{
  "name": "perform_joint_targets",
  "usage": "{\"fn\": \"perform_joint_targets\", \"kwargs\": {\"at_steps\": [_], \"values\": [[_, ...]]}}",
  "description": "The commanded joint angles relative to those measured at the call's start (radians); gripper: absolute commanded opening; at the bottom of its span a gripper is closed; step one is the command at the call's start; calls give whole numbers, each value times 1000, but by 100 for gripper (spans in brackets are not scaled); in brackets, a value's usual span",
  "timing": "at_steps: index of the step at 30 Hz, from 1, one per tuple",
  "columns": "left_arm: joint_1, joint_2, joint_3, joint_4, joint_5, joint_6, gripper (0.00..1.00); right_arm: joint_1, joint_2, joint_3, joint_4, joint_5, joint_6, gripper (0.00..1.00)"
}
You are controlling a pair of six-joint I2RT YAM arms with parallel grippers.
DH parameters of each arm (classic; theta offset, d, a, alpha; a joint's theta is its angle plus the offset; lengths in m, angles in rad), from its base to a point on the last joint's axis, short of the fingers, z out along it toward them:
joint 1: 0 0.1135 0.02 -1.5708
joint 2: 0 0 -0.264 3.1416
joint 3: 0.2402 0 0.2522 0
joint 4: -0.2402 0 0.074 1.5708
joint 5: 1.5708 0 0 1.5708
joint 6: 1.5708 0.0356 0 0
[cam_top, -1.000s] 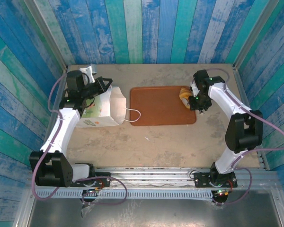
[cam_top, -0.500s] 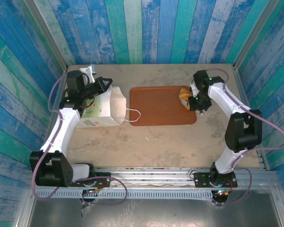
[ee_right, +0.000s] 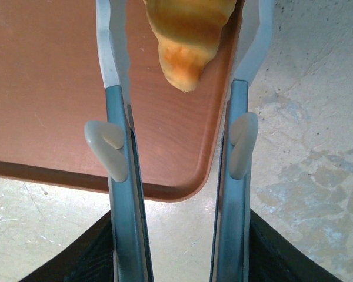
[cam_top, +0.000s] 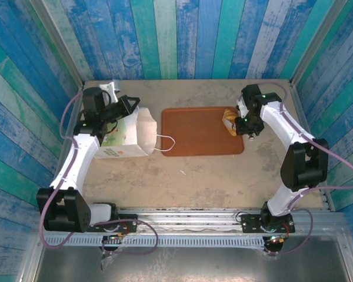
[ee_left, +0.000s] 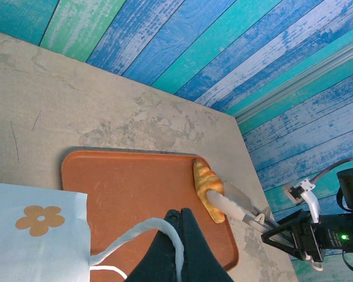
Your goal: Take the fake bread out of the paper bag
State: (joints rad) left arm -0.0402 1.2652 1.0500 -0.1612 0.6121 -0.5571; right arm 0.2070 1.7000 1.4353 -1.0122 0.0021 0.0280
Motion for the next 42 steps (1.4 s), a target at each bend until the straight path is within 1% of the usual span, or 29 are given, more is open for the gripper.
{"fn": "perform_joint_targets", "kwargs": {"at_steps": [1,11,17,21,25,28,32,34,36,42], "values": [[3,11,33,-4,13,9,0,-6,-39,28,-28,15,-10,50],[3,10,42,-15,16,19,0,-6,-22,37,-15,-28,-15,50],[3,-2,41,-26,11,26,0,-6,20,40,-12,18,-5,50],[3,-4,39,-31,5,29,0,-6,25,47,-13,-25,-15,49],[3,-4,43,-38,8,39,0,-3,-22,46,-6,-51,-14,48],[3,-4,64,-91,4,77,0,-3,-74,36,-5,-56,-4,48],[3,-62,61,-136,-33,118,0,0,-151,0,19,-117,7,48],[3,-80,58,-145,-52,125,0,2,-181,-15,18,-112,16,48],[3,-95,55,-152,-64,130,0,2,-216,-29,18,-132,16,48],[3,-137,52,-196,-121,162,0,8,-353,-71,65,-321,-6,46]]}}
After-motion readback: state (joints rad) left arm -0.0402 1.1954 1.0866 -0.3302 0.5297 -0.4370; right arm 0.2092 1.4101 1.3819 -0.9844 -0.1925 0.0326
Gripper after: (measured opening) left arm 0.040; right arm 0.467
